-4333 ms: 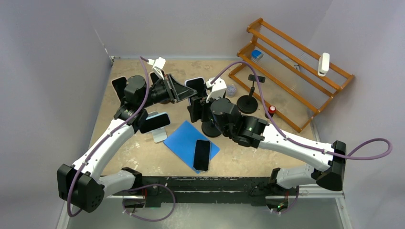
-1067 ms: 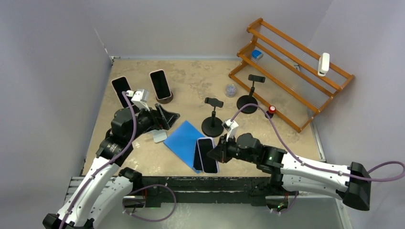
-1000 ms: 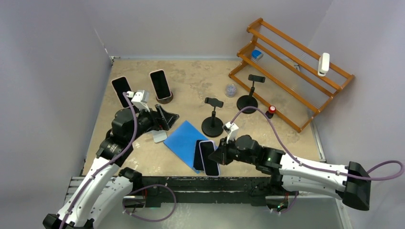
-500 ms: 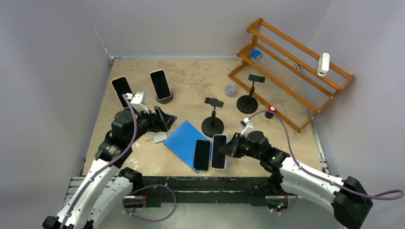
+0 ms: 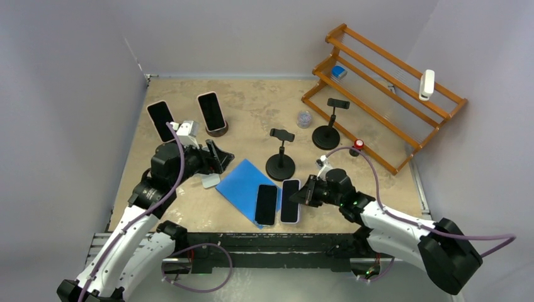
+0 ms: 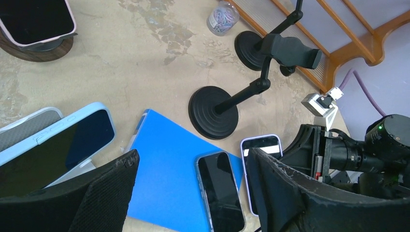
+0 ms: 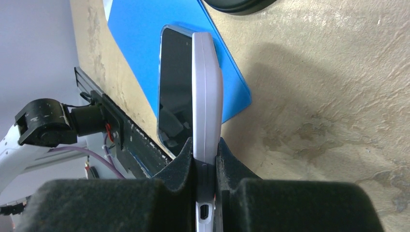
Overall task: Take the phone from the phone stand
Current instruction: Place the phone at the center of the board.
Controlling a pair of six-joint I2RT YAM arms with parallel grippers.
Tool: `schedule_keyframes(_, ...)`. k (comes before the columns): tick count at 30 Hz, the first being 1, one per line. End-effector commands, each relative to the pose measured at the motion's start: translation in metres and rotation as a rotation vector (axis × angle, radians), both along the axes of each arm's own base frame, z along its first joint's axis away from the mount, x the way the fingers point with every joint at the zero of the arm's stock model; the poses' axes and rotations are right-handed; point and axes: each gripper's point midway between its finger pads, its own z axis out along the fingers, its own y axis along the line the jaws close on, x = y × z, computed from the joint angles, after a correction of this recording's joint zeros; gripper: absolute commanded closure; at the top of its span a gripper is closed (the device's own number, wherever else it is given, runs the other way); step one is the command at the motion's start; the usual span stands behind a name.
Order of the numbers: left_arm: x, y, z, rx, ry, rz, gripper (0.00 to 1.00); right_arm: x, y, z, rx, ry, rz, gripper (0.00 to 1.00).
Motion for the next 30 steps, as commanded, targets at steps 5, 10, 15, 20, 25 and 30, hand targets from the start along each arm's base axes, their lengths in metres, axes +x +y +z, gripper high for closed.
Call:
schedule_keyframes(5,0.001,-0.005,0.006,-0.004,-0.021,-0.028,0.21,0.003,0.015,0.016,0.110,-0.058,0.077,1.00)
schedule_keyframes(10,0.001,-0.005,0.004,-0.004,-0.016,-0.029,0.21,0.003,0.016,0.010,0.116,-0.038,0.081,1.00)
schedule_keyframes(15,0.001,-0.005,0.003,-0.004,-0.014,-0.029,0.21,0.001,0.014,0.001,0.122,-0.008,0.068,1.00)
schedule_keyframes(20,0.002,-0.005,0.002,-0.003,-0.008,-0.028,0.21,-0.003,0.009,-0.010,0.117,0.023,0.044,1.00)
schedule_keyframes(25,0.002,-0.006,0.001,-0.004,-0.002,-0.030,0.21,-0.007,0.006,-0.020,0.101,0.050,0.035,1.00)
schedule_keyframes(30,0.002,-0.006,0.000,-0.002,0.003,-0.031,0.21,-0.006,0.003,-0.027,0.072,0.057,0.027,0.78)
